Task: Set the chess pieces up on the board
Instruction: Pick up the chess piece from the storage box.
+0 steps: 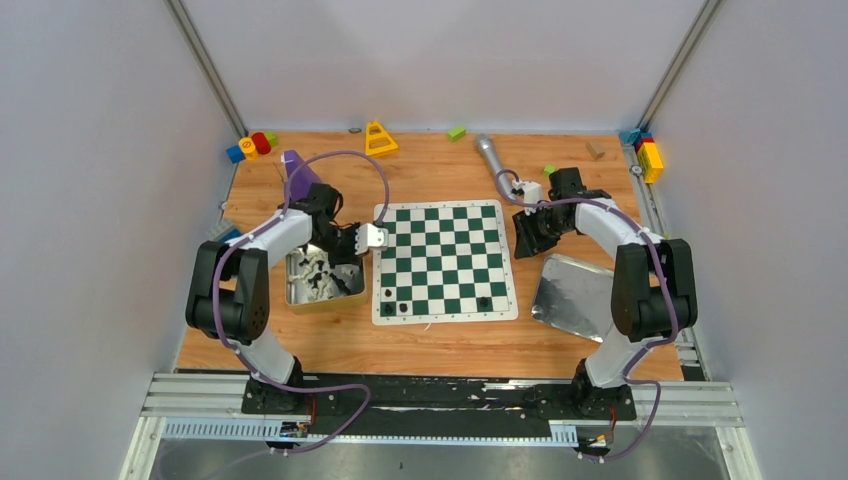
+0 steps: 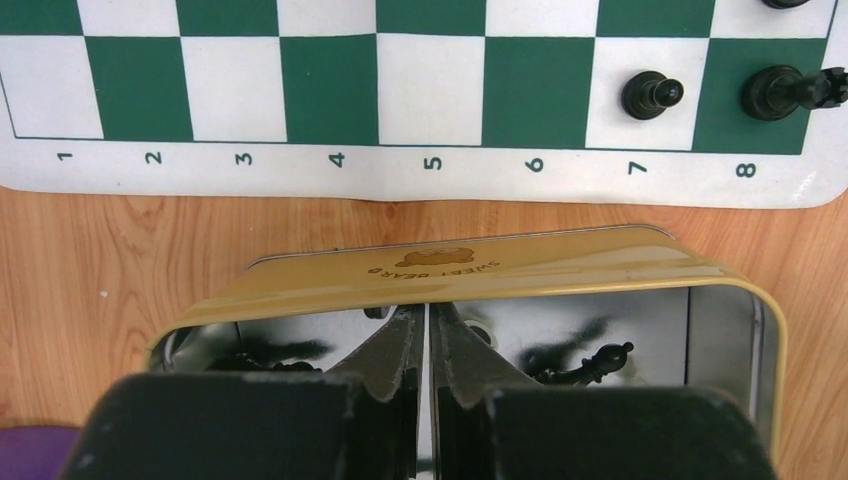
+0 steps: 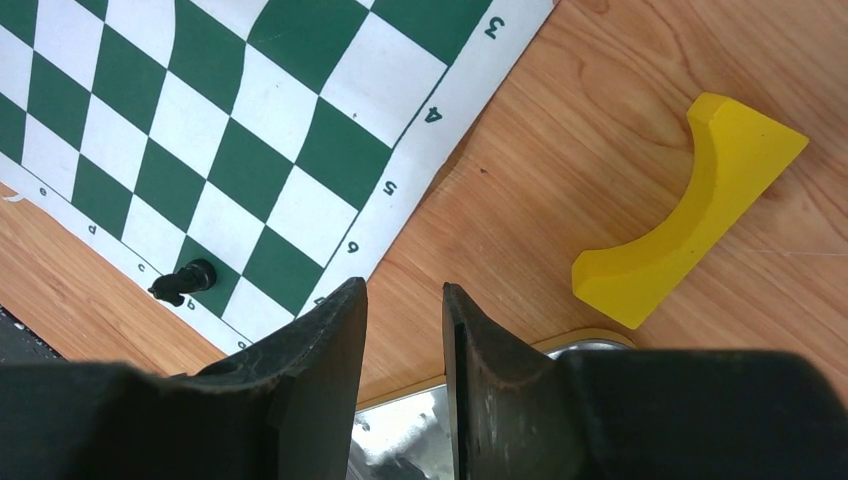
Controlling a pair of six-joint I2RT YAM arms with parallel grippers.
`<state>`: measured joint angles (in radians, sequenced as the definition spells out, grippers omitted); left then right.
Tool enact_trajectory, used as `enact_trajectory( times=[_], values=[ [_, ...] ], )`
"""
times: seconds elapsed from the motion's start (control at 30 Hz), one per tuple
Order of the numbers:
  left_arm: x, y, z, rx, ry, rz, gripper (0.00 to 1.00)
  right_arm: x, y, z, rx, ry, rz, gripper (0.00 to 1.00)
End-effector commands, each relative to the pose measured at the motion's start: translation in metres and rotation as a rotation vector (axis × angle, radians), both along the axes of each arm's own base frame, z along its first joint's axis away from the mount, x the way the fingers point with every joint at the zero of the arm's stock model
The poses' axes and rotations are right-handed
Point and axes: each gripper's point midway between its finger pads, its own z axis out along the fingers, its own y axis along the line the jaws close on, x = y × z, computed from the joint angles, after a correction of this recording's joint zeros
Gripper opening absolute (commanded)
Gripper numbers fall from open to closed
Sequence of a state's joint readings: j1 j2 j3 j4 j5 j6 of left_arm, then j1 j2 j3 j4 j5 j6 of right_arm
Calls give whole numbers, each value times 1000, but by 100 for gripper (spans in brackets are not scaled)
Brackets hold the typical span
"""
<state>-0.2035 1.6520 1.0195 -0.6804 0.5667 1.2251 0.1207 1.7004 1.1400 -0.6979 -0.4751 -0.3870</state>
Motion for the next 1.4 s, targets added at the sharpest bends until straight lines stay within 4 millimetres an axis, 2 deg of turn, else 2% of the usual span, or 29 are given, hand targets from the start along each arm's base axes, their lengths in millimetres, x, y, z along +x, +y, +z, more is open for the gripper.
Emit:
enact_trajectory(
  times=[0.0, 0.23, 0.53, 0.73, 0.93, 1.13, 1.37],
  values=[
    [4, -5, 6, -13, 3, -6, 7, 6, -1, 0, -4, -20, 9, 34],
    [-1, -2, 13, -14, -11, 7, 0, 5, -1, -3, -6, -7, 10, 34],
    [-2, 2, 14, -11, -20, 9, 0, 5, -2, -4, -6, -4, 8, 34],
    [-5, 0, 11, -19, 0, 2, 17, 5, -1, -5, -6, 1, 9, 34],
    [-5, -3, 9, -32, 11, 0, 27, 4, -2, -7, -11, 7, 9, 34],
    [-1, -4, 8, -27, 31, 10, 30, 4, -2, -8, -13, 12, 8, 34],
    [0, -16, 6, -32, 67, 33, 31, 3, -3, -11, -20, 17, 9, 33]
  ],
)
